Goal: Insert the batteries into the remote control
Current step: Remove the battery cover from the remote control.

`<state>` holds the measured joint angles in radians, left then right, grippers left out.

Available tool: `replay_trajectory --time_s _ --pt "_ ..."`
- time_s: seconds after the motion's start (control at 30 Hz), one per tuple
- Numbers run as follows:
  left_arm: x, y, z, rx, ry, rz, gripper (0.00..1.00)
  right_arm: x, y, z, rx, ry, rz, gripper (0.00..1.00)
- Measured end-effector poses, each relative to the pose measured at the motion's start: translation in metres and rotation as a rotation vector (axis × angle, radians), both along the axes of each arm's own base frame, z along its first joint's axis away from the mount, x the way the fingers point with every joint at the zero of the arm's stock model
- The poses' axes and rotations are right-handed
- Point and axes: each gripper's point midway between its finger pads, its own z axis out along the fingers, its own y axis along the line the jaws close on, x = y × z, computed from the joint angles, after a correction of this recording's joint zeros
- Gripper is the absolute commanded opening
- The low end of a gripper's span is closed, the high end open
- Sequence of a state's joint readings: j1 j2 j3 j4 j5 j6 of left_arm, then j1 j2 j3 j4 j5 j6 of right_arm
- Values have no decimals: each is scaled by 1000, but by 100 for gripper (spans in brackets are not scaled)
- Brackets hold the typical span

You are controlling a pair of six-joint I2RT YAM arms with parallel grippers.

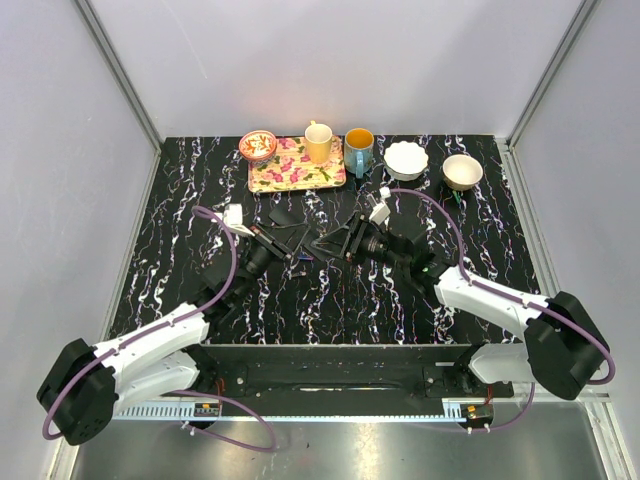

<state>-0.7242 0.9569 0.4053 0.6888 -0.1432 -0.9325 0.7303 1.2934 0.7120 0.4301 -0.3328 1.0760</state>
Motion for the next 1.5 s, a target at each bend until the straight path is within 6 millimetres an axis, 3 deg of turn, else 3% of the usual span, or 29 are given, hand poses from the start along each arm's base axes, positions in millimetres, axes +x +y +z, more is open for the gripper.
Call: replay_trajectory --time_s 0.03,0.17,0.37,0.6,0.73,0.83,1.07,1.27,1.5 --pt "0 0 0 0 0 0 0 0 0 1 3 0 0 68" --pt "-1 -1 1 0 -3 -4 0 -1 0 -1 1 18 -2 86" --pt "-1 -1 0 2 -1 -7 0 -1 -3 -7 -25 35 -5 95" --pt "1 -3 -13 44 50 -15 0 -8 -14 11 -165 -45 24 95" --pt "16 -17 -18 109 138 -85 0 -20 -31 33 -329 -209 34 95" --pt "20 -29 -21 101 177 -161 0 -29 -42 35 -462 -302 61 95" --pt "6 -53 -58 113 321 -334 0 -34 -66 -12 -745 -323 115 94" --pt "3 -62 -44 95 315 -395 0 -30 -73 -32 -845 -314 119 90" --pt "0 -66 -41 92 311 -426 0 -27 -65 -34 -870 -330 141 82"
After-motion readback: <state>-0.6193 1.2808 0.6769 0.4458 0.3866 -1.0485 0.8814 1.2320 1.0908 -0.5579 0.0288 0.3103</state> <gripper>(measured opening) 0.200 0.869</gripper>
